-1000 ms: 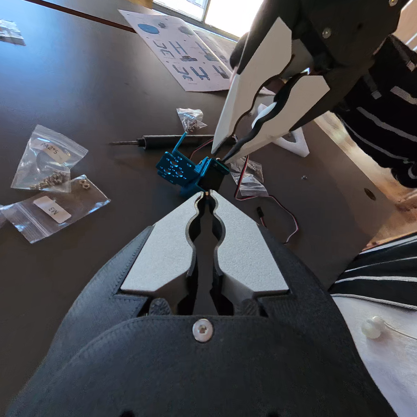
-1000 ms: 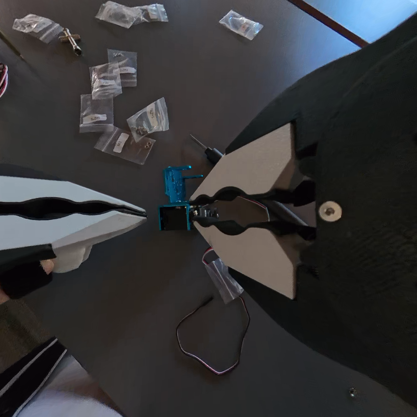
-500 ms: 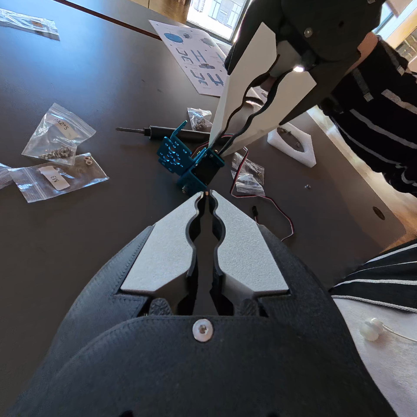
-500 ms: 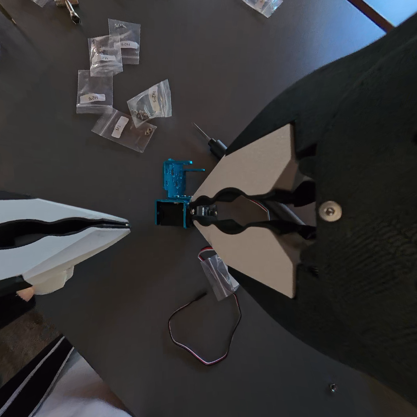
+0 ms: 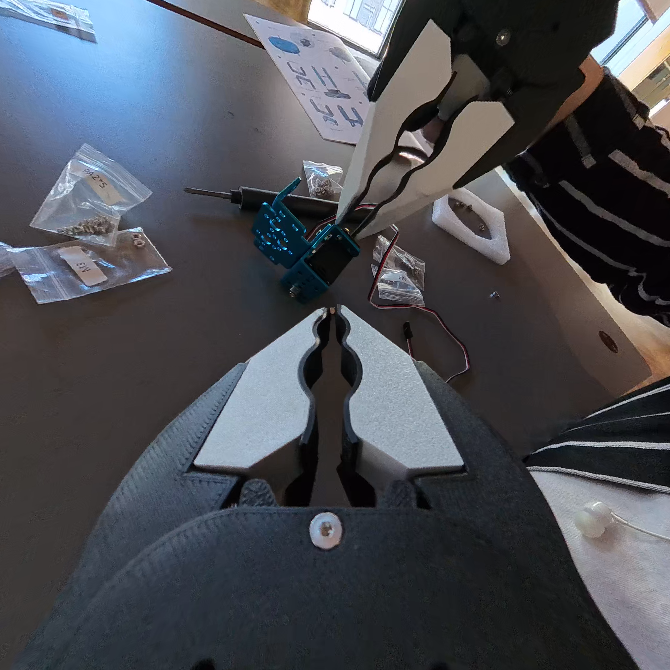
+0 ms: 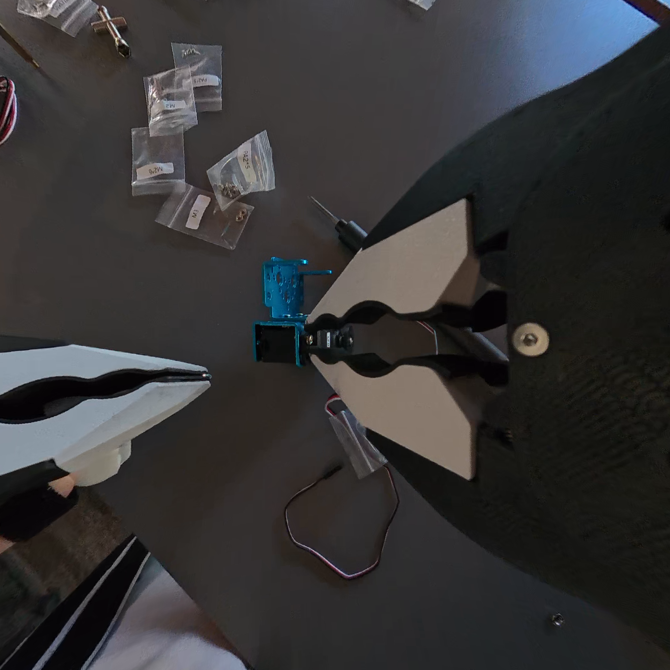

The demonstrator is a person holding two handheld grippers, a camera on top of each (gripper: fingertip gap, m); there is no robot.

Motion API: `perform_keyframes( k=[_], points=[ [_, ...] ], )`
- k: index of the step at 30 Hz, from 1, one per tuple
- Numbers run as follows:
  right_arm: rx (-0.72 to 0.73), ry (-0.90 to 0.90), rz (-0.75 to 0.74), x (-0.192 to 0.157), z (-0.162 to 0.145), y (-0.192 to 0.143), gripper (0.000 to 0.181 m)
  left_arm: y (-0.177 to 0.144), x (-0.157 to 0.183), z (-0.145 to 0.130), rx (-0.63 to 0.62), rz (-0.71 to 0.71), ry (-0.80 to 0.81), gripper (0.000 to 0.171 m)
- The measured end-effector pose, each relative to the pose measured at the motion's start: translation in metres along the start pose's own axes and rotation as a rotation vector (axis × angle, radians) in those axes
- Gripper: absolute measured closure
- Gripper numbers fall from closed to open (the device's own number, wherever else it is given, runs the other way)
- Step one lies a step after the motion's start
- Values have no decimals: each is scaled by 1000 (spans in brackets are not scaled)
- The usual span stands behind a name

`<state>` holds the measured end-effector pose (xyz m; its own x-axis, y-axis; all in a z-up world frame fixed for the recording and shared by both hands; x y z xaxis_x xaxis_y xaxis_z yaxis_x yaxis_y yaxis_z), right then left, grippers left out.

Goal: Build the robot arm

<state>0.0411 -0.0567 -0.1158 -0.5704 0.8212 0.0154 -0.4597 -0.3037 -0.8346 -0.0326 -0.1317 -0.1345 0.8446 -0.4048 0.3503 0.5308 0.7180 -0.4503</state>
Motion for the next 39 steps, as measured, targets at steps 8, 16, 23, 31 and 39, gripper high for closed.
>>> perform_keyframes(
  k=[8,16,23,31,39],
  points=[
    [26,24,-16,0,-4,0,181,4,2,-3,-25,-4,10,171],
    [70,67,-15,-2,-2,0,170,7,1,0,-28,-2,15,171],
    [78,35,-39,-2,0,1,175,16,-7,23,32,51,111,171],
    [99,51,-40,0,0,2,176,35,-2,19,23,6,123,171],
    [90,60,-56,0,2,3,177,41,7,21,37,-28,125,171]
  ],
)
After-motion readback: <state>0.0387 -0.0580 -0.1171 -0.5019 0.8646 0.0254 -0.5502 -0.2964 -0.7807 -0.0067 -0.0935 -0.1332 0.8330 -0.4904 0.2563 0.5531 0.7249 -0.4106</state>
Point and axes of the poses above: each gripper's, where its closed fingertips meet, y out along the fingers, z out of its top, x = y × z across the jaws, the point moved 4 cm from there along -y, back along the fingers, and after that the axes turned 8 degrees about z, right-handed, at the moved point
